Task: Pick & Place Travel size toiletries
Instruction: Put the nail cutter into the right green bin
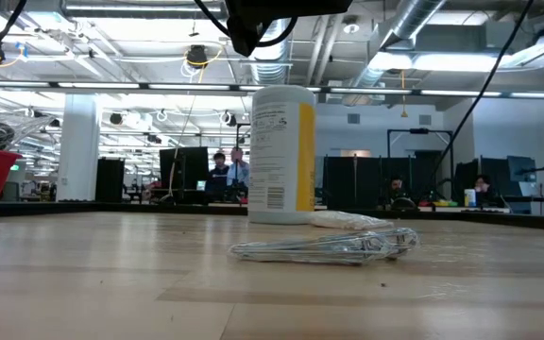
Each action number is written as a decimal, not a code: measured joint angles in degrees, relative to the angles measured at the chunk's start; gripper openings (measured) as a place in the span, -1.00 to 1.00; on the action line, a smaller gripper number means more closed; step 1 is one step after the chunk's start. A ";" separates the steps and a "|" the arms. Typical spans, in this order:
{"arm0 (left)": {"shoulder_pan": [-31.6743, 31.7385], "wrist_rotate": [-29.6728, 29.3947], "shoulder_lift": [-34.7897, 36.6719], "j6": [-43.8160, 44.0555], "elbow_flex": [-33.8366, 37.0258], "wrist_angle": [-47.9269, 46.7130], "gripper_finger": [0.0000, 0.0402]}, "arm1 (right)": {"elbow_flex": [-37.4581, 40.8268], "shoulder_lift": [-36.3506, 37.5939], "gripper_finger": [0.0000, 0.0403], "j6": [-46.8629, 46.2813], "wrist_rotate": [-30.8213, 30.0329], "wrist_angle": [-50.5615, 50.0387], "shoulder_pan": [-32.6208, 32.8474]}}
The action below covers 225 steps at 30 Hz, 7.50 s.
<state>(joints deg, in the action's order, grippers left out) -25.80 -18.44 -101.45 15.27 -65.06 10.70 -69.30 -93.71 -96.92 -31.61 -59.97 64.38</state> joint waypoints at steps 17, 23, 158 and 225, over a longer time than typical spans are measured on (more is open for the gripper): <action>-0.02 2.80 0.03 0.69 5.77 -0.19 -0.66 | 0.04 -0.02 -0.51 1.97 -3.14 0.25 -0.77; -0.52 3.43 -1.04 4.94 8.62 1.98 -0.66 | 0.04 -0.02 -0.50 3.97 -3.23 0.49 -2.58; -1.99 -0.37 1.54 -0.02 6.67 4.40 -0.79 | 0.07 -0.04 -0.50 14.18 -9.62 4.80 -5.03; -1.55 0.44 4.33 -1.53 6.67 8.76 -0.82 | 0.04 -0.09 0.09 79.56 -13.03 42.47 -22.40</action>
<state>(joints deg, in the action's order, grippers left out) -27.35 -18.00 -97.12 13.74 -58.39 19.46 -69.25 -93.80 -17.37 -44.64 -17.50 41.98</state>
